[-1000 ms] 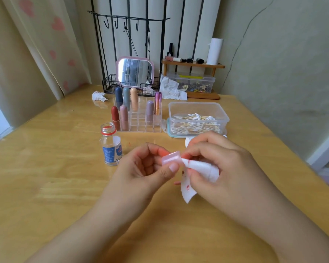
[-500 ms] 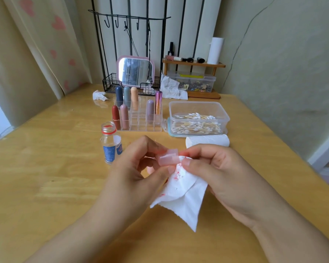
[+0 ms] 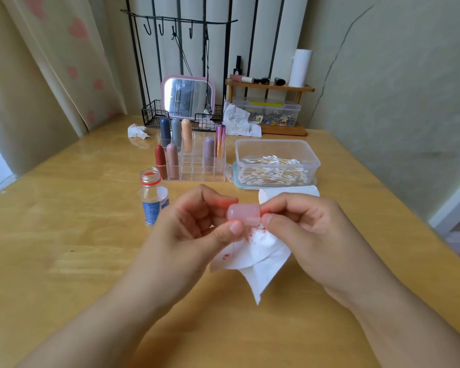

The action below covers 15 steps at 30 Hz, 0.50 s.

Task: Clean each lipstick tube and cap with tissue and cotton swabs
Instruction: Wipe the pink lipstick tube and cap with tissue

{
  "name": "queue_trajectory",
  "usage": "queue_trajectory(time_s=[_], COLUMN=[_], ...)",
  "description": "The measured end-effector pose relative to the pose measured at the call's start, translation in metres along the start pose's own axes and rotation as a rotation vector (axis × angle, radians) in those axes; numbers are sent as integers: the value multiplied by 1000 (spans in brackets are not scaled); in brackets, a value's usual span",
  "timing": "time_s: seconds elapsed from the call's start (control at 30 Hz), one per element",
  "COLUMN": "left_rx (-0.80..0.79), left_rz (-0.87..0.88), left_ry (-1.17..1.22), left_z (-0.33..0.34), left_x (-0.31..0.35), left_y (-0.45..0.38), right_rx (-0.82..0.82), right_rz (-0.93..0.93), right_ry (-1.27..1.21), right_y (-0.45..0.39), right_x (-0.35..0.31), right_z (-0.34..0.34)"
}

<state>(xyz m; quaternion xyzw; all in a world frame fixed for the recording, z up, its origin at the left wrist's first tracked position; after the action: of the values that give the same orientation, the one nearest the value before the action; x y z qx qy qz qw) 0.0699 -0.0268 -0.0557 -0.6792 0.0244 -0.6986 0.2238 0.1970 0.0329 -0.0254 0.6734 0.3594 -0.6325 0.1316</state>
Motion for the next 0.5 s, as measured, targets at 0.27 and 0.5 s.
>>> queue_trajectory(time_s=[0.27, 0.5], left_rx=[-33, -14], left_rz=[-21, -90], left_ry=[-36, 79], left_z=[6, 6], left_x=[-2, -5], left_y=[2, 3], right_rx=[-31, 8], right_rz=[-91, -84], right_ry=[116, 113], right_y=[4, 2], right_x=[-5, -1], right_z=[6, 2])
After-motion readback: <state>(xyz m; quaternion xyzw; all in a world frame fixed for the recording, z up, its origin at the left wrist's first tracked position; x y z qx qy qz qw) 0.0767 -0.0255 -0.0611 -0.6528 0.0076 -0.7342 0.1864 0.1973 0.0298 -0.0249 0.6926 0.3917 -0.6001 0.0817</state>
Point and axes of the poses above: each hand's wrist, its own y-axis away from the middle knuckle, its own z-axis out of the palm, x = y × z, the point moved 7 cm from there along -y, towards the middle knuckle, and after that the axes turned 5 degrees about -y, right-handed, at the moved point
